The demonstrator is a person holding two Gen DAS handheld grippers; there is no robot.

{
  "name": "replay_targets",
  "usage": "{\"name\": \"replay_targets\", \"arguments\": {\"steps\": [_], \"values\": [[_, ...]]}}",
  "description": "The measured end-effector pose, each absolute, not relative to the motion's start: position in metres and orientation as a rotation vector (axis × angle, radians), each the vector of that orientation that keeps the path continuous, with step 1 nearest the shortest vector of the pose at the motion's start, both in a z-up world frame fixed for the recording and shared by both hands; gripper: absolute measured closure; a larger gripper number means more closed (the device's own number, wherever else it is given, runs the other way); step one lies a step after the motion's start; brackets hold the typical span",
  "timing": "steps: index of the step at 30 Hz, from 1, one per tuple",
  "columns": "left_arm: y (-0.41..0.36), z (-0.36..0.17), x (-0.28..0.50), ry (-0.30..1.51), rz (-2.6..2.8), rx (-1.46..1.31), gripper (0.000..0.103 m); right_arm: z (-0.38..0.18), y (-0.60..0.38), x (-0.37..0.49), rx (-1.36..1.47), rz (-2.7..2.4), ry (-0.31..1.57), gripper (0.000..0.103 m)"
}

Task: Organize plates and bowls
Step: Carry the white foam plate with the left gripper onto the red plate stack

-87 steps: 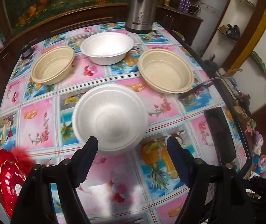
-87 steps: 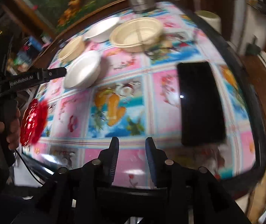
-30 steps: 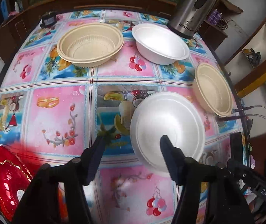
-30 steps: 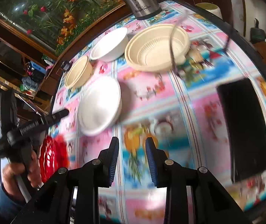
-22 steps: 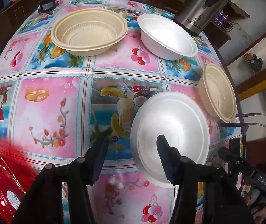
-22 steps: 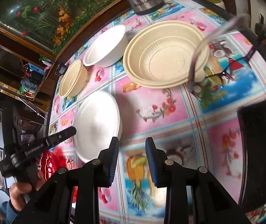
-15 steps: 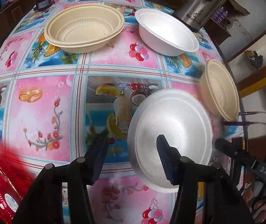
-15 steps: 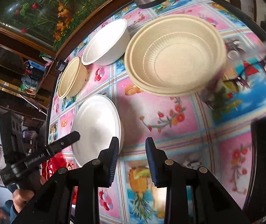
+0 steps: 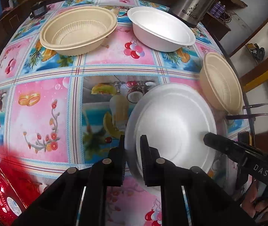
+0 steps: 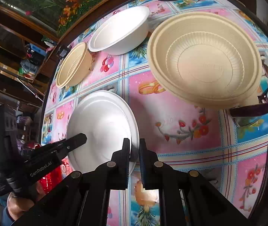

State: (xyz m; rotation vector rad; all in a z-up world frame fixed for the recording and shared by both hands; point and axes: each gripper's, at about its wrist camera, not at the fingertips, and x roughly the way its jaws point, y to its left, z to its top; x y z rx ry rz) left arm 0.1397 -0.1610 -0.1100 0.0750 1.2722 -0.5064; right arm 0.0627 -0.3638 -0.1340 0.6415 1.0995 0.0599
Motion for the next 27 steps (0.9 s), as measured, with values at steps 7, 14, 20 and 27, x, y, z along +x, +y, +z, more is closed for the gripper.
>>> {"name": "replay_targets", "arguments": {"steps": [7, 14, 20, 27], "values": [[-0.154, -0.095, 0.124, 1.246, -0.516, 0.062, 0.09, -0.129, -0.36, 0.051, 0.651, 0.068, 1.102, 0.093], [-0.126, -0.07, 0.1, 1.204, -0.501, 0.039, 0.09, -0.105, -0.343, 0.035, 0.644, 0.098, 1.081, 0.093], [-0.082, -0.056, 0.084, 1.177, -0.457, -0.004, 0.09, -0.083, -0.305, 0.032, 0.59, 0.153, 1.069, 0.093], [-0.016, -0.042, 0.07, 1.14, -0.368, -0.071, 0.089, -0.072, -0.25, 0.039, 0.526, 0.244, 1.083, 0.093]]}}
